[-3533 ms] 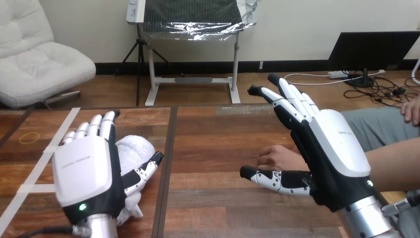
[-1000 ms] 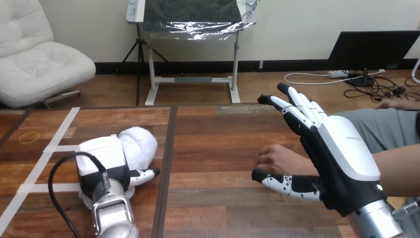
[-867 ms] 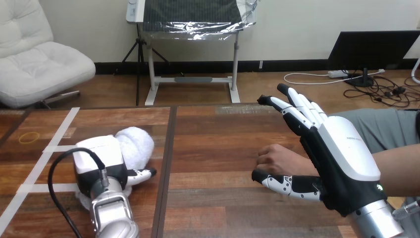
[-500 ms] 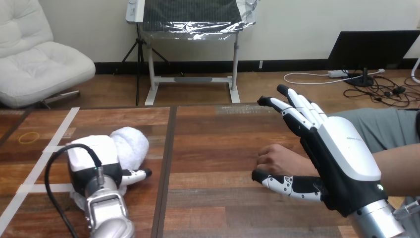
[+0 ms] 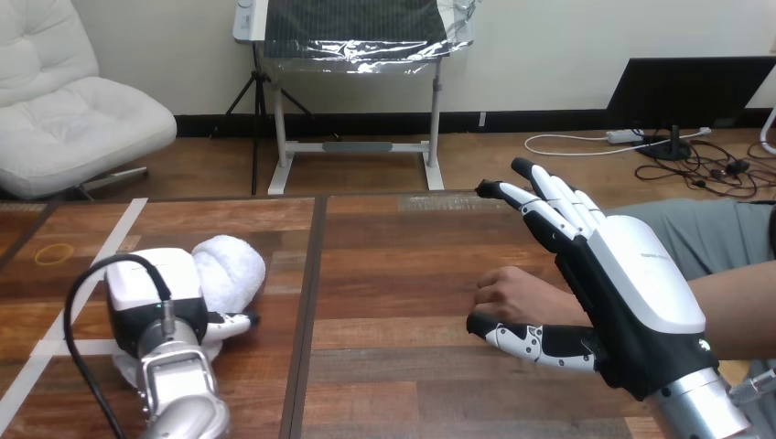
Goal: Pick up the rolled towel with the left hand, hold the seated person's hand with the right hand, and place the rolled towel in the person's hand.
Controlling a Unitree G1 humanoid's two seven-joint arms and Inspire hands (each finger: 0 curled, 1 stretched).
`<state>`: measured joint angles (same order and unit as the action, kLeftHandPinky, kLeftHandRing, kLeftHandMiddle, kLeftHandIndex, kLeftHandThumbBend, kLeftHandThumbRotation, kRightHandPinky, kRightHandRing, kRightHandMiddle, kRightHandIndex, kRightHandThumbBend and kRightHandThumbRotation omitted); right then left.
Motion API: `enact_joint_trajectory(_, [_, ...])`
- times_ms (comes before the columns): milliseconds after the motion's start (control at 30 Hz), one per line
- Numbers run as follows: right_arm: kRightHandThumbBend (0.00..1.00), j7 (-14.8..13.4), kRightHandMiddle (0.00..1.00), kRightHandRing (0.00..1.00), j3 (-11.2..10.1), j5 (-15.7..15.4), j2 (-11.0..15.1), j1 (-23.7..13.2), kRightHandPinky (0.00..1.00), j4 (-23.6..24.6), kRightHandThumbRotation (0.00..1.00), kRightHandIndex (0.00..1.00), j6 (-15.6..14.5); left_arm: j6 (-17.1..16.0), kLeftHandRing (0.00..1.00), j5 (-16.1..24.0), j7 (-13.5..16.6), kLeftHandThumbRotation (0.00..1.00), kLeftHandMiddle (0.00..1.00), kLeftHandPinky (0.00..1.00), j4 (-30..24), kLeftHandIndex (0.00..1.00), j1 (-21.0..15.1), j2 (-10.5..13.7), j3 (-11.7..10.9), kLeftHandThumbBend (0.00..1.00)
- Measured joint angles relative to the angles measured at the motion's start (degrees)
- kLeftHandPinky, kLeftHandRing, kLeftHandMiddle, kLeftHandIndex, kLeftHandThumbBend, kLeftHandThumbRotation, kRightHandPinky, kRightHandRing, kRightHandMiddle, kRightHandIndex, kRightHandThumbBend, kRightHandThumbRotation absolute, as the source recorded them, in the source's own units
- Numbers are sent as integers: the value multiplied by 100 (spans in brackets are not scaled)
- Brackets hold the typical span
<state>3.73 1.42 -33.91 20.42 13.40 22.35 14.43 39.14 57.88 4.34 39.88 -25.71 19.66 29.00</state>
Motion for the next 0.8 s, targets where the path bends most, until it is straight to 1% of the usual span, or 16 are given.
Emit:
enact_joint_trajectory(33, [61,0,99,100,-1,4,1,0,100,0,17,89,0,-14,25,-27,8,32,37,22,-4,73,0,5,-16,65])
enact_joint_trajectory(200, [60,0,98,100,-4,26,4,1,100,0,18,88,0,-120,22,-264,218,18,33,17,-19,69,18,5,-132,64])
enact_joint_trajectory(267, [60,0,98,100,-5,27,4,1,100,0,19,88,0,-220,21,-386,403,14,32,16,-31,68,52,1,-208,65])
enact_joint_trajectory(467, [60,0,96,99,-9,29,5,4,100,0,19,88,0,-539,20,-617,869,9,31,15,-63,63,201,1,-332,65])
enact_joint_trajectory(633, [59,0,95,98,-10,30,5,4,99,0,17,87,1,-1074,20,-881,1515,4,30,15,-94,56,401,4,-522,66])
enact_joint_trajectory(733, [59,0,95,98,-12,31,7,5,99,0,17,87,1,-1402,20,-1025,1904,4,29,15,-93,54,541,10,-608,66])
enact_joint_trajectory(800, [59,0,94,97,-12,32,7,5,99,0,17,87,1,-1579,20,-1075,2106,5,29,15,-93,53,616,10,-647,64])
